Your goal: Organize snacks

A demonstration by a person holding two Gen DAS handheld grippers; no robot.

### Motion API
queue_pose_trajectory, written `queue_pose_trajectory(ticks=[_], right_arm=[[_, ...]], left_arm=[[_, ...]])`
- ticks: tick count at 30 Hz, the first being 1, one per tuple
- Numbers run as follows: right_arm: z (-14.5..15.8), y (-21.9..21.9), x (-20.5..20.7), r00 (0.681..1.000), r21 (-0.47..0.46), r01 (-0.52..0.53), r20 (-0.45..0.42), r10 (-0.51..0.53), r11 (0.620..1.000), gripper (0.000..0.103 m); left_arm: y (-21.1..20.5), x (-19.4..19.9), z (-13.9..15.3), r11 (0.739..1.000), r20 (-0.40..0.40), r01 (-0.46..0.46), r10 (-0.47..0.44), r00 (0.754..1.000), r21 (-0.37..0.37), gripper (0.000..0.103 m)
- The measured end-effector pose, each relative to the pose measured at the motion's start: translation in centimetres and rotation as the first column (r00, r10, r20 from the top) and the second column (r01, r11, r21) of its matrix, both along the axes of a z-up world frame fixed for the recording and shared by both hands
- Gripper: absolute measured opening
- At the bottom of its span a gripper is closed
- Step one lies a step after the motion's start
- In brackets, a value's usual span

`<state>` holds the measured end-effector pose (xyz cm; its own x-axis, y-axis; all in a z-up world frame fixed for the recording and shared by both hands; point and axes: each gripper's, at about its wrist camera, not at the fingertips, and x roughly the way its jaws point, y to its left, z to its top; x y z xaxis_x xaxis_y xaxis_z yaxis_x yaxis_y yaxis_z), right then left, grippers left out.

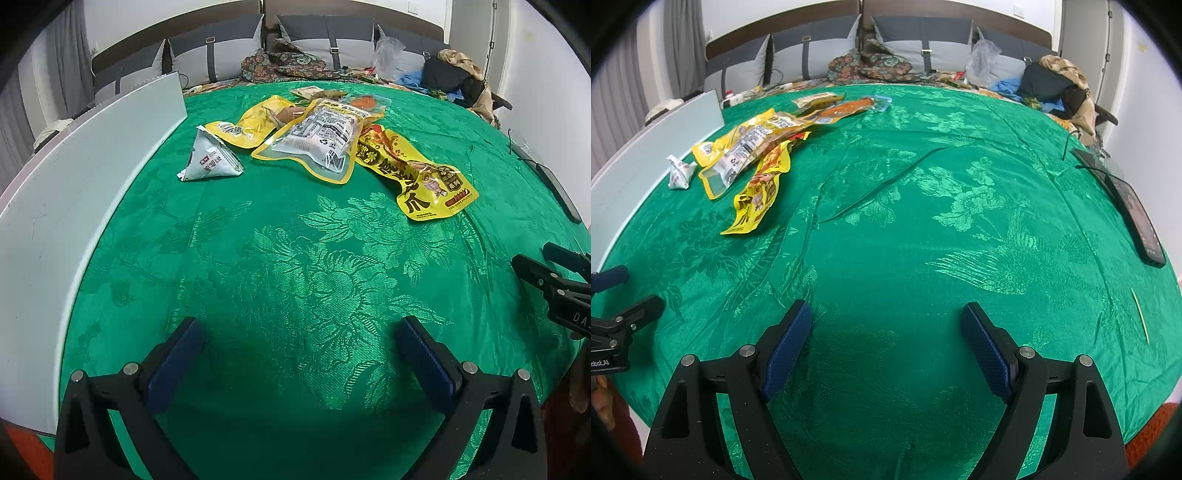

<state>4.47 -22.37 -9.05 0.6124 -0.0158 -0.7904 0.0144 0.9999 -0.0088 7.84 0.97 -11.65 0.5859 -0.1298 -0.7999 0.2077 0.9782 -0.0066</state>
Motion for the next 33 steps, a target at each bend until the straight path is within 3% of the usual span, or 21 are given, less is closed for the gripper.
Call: queue_pose_trajectory(ticks=[33], right_arm=[[0.06,-0.05,0.19,1.000,-0.002,-0.006,0.005,0.006,1.000,0.089]], left_arm=[[-0.08,0.00,-0.09,1.000,0.007,0.005,-0.005,1.000,-0.001,0.103]])
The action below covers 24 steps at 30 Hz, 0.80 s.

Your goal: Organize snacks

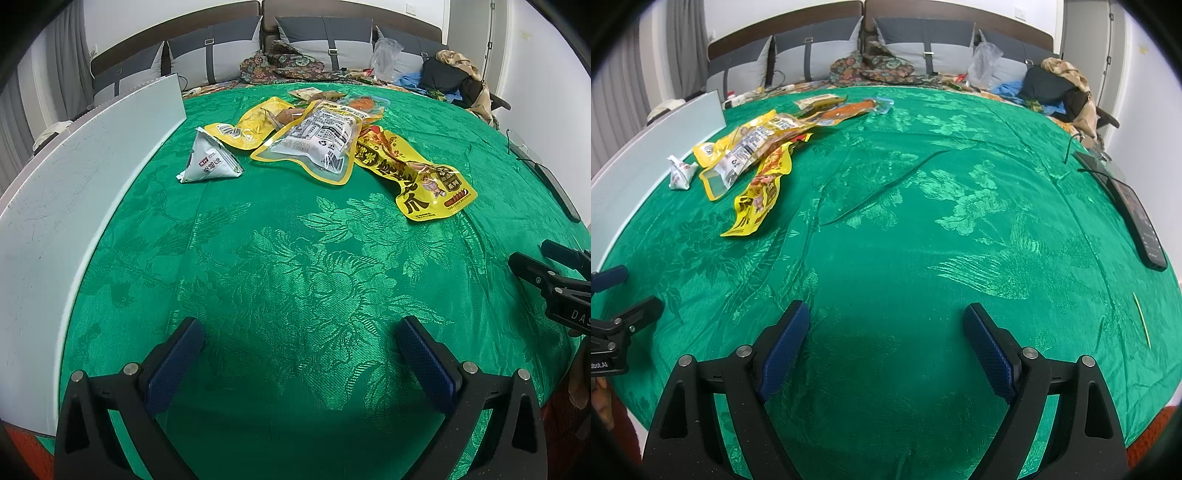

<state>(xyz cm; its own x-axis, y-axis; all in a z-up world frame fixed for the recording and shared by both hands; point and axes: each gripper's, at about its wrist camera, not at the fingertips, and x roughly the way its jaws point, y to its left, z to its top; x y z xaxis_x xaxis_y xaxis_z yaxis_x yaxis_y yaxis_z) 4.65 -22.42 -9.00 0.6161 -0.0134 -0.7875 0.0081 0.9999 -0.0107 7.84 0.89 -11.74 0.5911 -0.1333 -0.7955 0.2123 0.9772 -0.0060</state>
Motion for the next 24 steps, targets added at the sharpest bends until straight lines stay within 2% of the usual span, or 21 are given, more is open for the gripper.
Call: queue_pose_trajectory(ticks=[24], right_arm=[[0.05,0.02,0.07,1.000,-0.002,-0.003,0.008,0.003,1.000,0.089]], left_arm=[[0.13,-0.56,-0.11,1.000,0.026,-0.013,0.013,1.000,-0.008,0.103]])
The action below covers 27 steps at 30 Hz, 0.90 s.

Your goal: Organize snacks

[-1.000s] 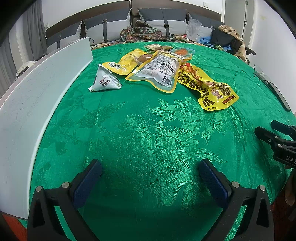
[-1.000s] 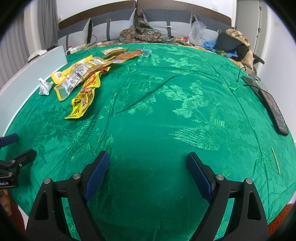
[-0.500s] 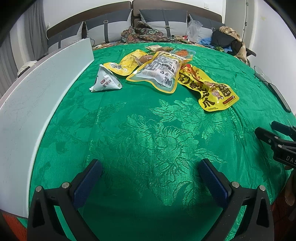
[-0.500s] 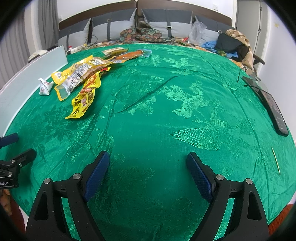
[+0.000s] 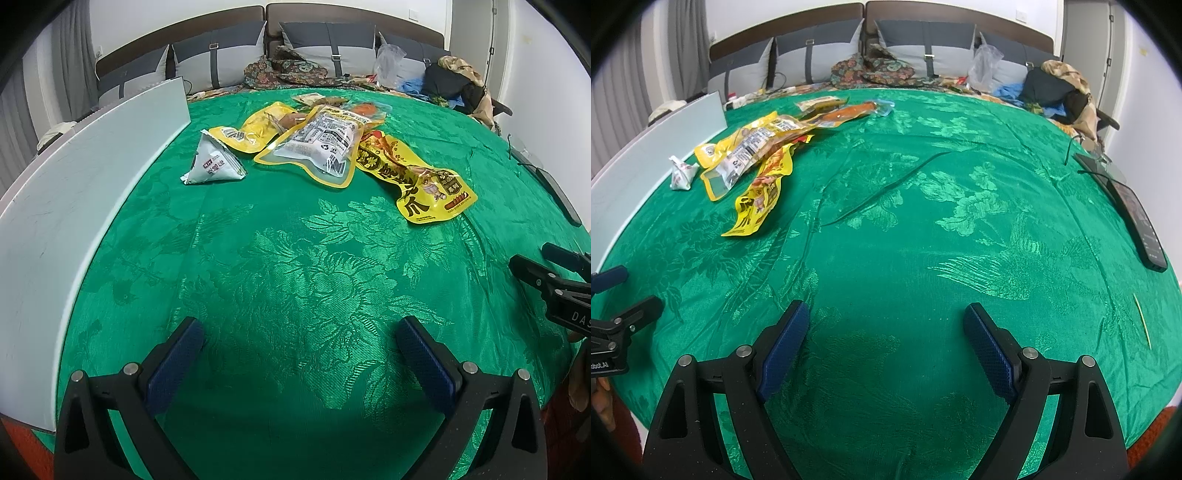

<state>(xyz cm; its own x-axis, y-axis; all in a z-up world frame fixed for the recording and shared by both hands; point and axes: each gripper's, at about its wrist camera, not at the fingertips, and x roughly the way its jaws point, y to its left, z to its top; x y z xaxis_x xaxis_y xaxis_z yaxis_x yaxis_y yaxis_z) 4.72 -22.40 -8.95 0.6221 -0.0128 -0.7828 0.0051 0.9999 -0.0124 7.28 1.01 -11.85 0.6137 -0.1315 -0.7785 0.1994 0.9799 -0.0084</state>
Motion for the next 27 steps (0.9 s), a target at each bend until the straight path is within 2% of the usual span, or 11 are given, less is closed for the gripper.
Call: queue_pose_trajectory(ticks=[11,14,16,18,21,24,27], right_arm=[[-0.1,0.0,0.0,1.000,-0.001,-0.002,0.007,0.002,1.000,0.089],[-0.1,0.0,0.0,1.000,-0.001,-0.003,0.007,0.003,1.000,0.089],[-0.1,0.0,0.1,1.000,-0.001,-0.004,0.007,0.004,1.000,0.089],[-0.1,-0.1,0.0,1.000,-0.001,-0.003,0.009,0.003,1.000,0.089],[-0.1,0.0,0.0,1.000,-0.002,-0.004,0.014,0.004,1.000,0.089],[-0.1,0.0,0.0,1.000,-0.002,-0.006,0.018,0.006,1.000,0.089],[-0.2,0.0,0.0,1.000,-0.002,-0.007,0.020,0.007,1.000,0.089]], left_arm=[[0.8,-0.2,0.2,1.000,-0.027,-0.005,0.005,1.000,-0.006,0.103],[1.7,0.1,0.5,0.999,-0.050,-0.036,0.034,0.998,-0.038,0.103],[2.7,1.1,0.9,0.994,-0.070,-0.069,0.063,0.996,-0.088,0.103],[3.9,2.8,1.7,0.984,-0.074,-0.117,0.107,0.991,-0.135,0.101],[5.4,6.2,3.5,0.968,-0.059,-0.189,0.182,0.982,-0.167,0.099],[5.9,11.0,3.9,0.963,-0.097,-0.239,0.228,0.969,-0.126,0.098],[6.2,14.0,3.2,0.956,-0.132,-0.272,0.257,0.957,-0.109,0.091]])
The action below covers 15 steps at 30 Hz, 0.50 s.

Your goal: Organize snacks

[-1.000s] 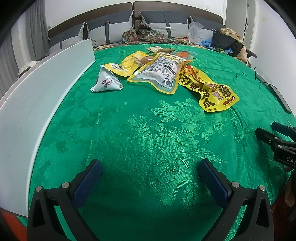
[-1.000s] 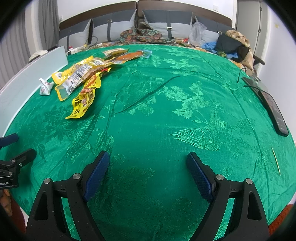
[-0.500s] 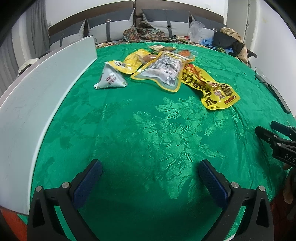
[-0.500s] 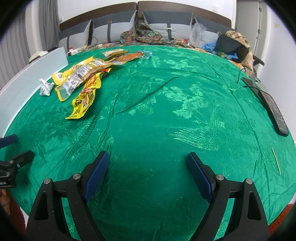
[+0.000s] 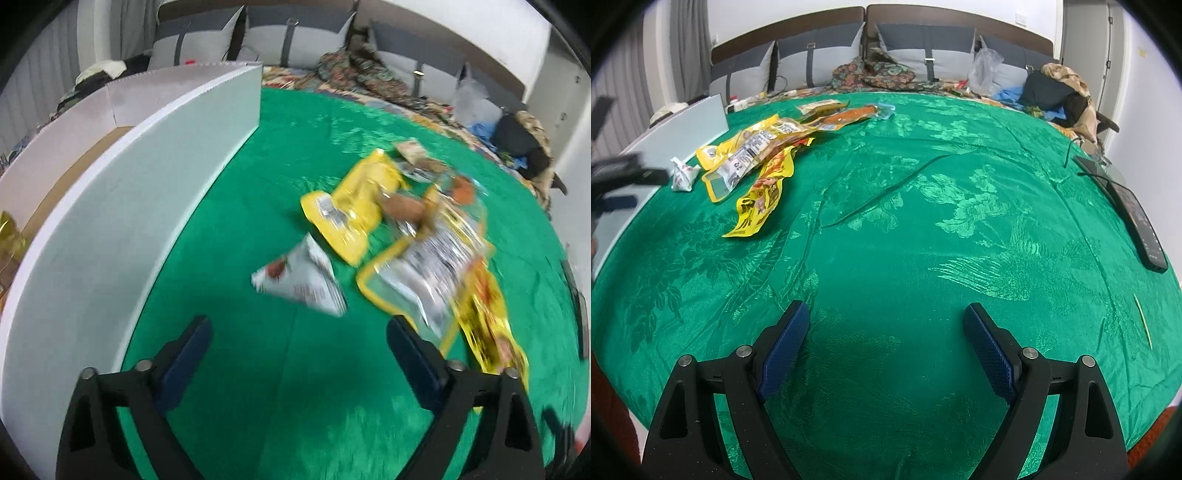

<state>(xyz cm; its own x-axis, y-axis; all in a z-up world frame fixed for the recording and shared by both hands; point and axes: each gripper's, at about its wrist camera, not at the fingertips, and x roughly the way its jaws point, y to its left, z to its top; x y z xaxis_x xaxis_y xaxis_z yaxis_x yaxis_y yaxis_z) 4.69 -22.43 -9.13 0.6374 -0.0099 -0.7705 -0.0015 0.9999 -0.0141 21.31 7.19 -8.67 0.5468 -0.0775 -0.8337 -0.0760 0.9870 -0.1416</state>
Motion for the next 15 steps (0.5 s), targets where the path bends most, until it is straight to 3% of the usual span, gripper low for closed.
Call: queue_pose_trajectory(ticks=[2,4,5,6,8,12,15], right_arm=[[0.0,0.0,0.0,1.000,0.000,0.000,0.000,0.000,1.000,0.089],[0.0,0.0,0.0,1.000,0.000,0.000,0.001,0.000,1.000,0.089],[0.0,0.0,-0.1,1.000,-0.001,-0.001,0.002,0.001,1.000,0.089],[0.0,0.0,0.0,1.000,-0.001,-0.001,0.003,0.001,1.000,0.089],[-0.1,0.0,-0.1,1.000,-0.001,-0.003,0.005,0.003,1.000,0.089],[-0.1,0.0,-0.1,1.000,0.000,-0.004,0.004,0.004,1.000,0.089],[-0.1,0.0,-0.1,1.000,0.001,-0.004,0.004,0.004,1.000,0.089]], left_arm=[[0.0,1.7,-0.7,1.000,-0.021,-0.011,0.011,1.000,-0.001,0.091],[-0.3,2.8,-1.5,1.000,-0.038,-0.004,0.004,0.999,0.006,0.079],[-0.3,3.1,-1.8,1.000,-0.041,0.005,-0.005,0.999,0.009,0.058],[-0.3,3.1,-1.8,1.000,-0.030,0.015,-0.014,0.999,0.019,0.045],[-0.1,2.5,-1.4,0.999,0.003,0.046,-0.046,0.999,0.015,0.035],[0.0,-0.7,-0.7,0.986,0.032,0.150,-0.152,0.988,0.069,0.028],[0.1,-4.3,-0.1,0.973,0.041,0.231,-0.232,0.972,0.029,0.027]])
